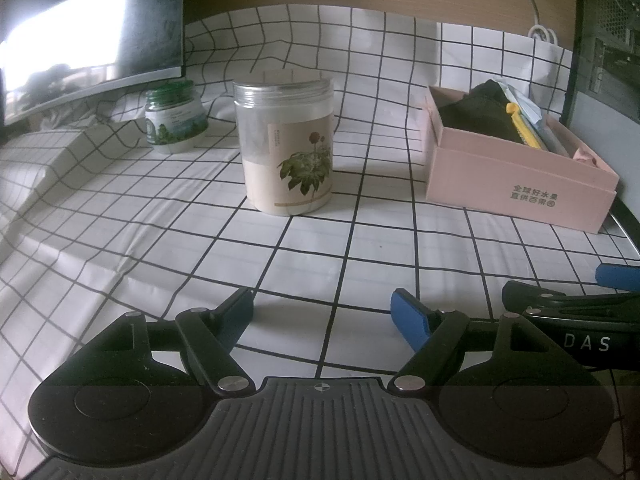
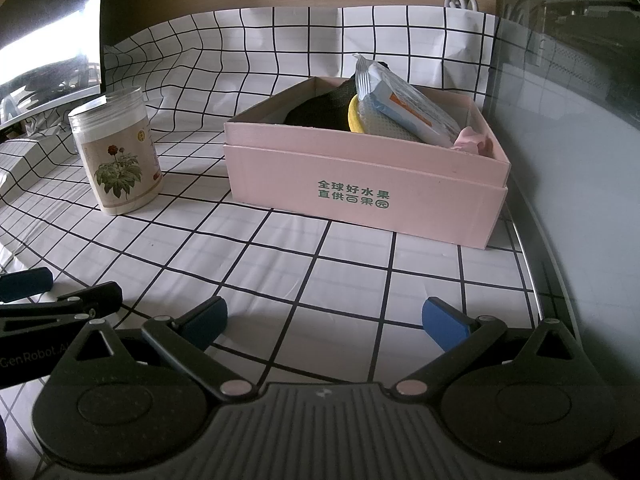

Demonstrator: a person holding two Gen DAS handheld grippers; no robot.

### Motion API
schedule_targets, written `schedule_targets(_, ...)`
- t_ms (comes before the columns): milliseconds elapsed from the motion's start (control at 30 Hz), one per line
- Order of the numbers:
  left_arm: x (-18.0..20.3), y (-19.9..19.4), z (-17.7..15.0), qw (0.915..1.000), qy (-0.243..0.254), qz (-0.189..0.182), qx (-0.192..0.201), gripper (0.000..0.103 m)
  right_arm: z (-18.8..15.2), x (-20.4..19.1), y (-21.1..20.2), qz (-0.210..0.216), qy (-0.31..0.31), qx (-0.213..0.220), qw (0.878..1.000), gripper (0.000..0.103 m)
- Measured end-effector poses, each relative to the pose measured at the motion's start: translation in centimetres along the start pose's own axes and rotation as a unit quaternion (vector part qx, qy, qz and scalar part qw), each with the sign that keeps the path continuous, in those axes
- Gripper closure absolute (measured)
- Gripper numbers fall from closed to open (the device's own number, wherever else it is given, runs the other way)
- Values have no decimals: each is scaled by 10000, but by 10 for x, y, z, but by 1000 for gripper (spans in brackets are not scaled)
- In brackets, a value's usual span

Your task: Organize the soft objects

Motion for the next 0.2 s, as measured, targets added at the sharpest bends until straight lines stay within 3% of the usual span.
schedule_targets(200, -1, 0, 0, 10000, 3, -7, -1, 21, 0, 0, 0, 16, 13, 1, 10000, 0)
Point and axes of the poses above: each gripper's, at about its wrist camera, not at the fingertips, and y roughly the way its jaws point, x to its right, z to its top, the point moved 10 cm from there along y, roughly the way its jaws point, and after that the axes turned 11 degrees about -z, right-handed, at the moved point
